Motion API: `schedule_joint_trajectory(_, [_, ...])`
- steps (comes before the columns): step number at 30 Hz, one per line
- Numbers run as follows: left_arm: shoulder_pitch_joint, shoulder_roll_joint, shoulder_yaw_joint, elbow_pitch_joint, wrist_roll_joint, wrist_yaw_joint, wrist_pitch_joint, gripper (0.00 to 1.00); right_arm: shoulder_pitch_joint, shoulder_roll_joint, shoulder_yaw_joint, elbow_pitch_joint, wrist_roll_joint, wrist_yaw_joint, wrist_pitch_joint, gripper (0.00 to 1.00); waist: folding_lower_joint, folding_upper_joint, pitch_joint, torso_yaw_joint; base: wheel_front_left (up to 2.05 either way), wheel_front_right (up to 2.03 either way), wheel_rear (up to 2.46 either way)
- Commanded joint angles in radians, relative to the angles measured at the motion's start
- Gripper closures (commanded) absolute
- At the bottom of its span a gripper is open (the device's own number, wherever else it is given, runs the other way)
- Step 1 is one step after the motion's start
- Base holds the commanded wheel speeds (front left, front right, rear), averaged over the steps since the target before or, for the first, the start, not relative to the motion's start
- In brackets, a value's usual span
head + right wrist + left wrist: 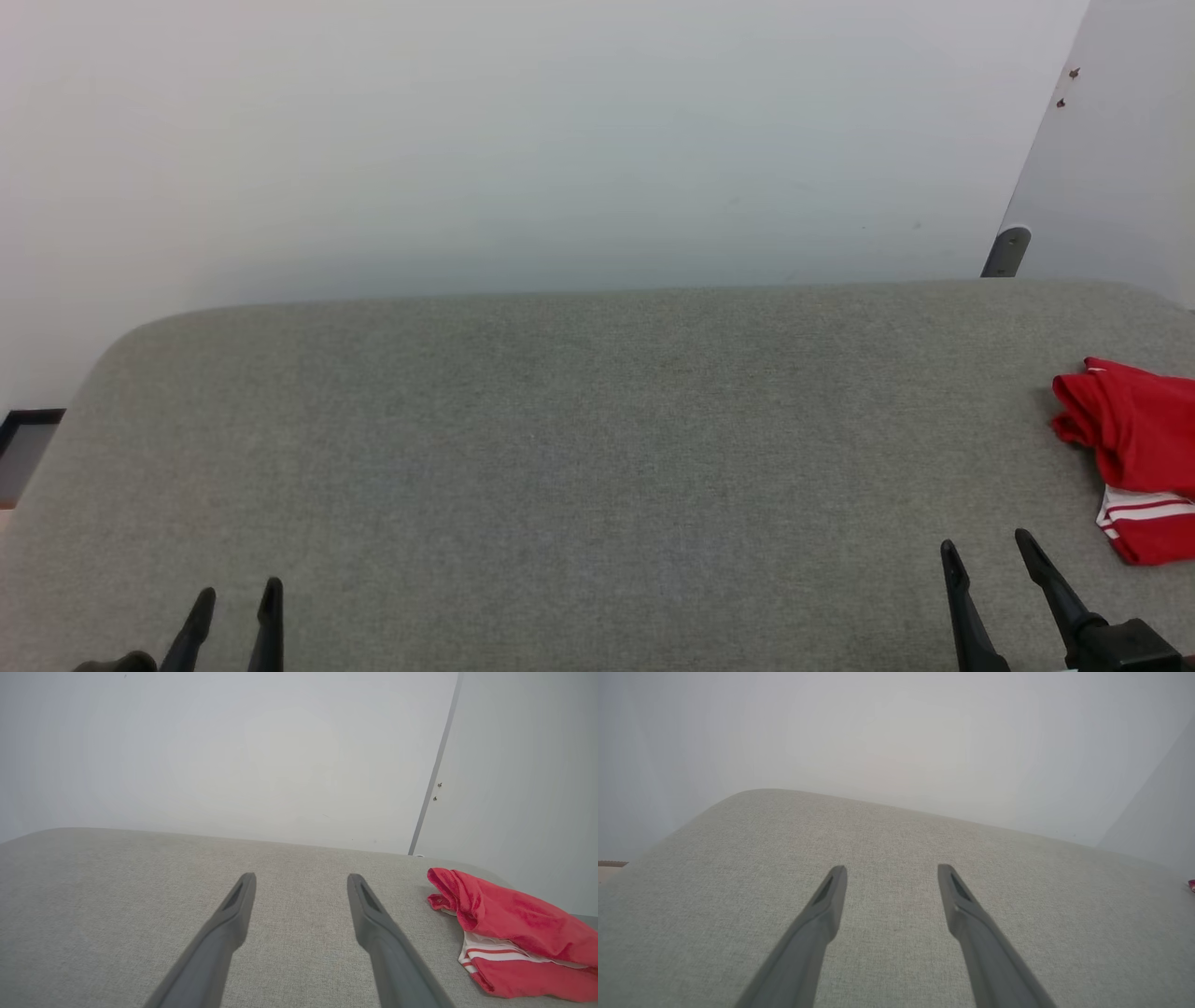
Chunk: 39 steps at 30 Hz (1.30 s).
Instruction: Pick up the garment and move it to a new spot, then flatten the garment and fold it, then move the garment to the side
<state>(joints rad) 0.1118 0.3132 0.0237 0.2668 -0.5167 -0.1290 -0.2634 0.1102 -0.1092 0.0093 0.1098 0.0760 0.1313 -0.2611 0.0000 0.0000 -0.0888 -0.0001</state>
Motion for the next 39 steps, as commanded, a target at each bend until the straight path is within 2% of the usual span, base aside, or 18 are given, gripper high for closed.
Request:
schedule_joint_trajectory(1, [-0.003,0.003,-0.001,-0.005,0.004,-0.001,0.000,0.00,0.008,0.003,0.003,-0.005,-0.004,-0.001,-0.004,0.00,0.0000,0.0000,0.000,0.000,0.00,0.00,0.00])
schedule_joint_trajectory(2, [-0.004,0.004,0.001,-0.008,0.010,-0.001,0.000,0.00,0.008,0.003,0.004,-0.005,-0.004,-0.001,-0.004,0.00,0.0000,0.0000,0.000,0.000,0.00,0.00,0.00])
schedule_joint_trajectory(3, [-0.001,0.001,0.000,-0.006,0.009,0.000,0.000,1.00,0.000,0.000,0.002,-0.001,0.000,0.000,0.000,1.00,0.0000,0.0000,0.000,0.000,0.00,0.00,0.00])
schedule_joint_trajectory(7, [0.016,-0.028,-0.009,0.027,0.008,0.000,0.000,1.00,0.013,0.004,0.001,0.036,0.002,0.000,0.005,1.00,0.0000,0.0000,0.000,0.000,0.00,0.00,0.00])
schedule_joint_trajectory(22, [-0.033,-0.074,0.012,0.016,-0.210,0.000,0.076,1.00,-0.035,0.013,-0.022,0.055,0.308,0.000,0.076,1.00,0.0000,0.0000,0.011,0.000,0.00,0.00,0.00])
schedule_joint_trajectory(39, [-0.079,-0.117,0.031,0.006,-0.417,-0.001,0.146,1.00,-0.080,0.023,-0.045,0.072,0.595,0.000,0.145,1.00,0.0000,0.0000,0.023,0.000,0.00,0.00,0.00])
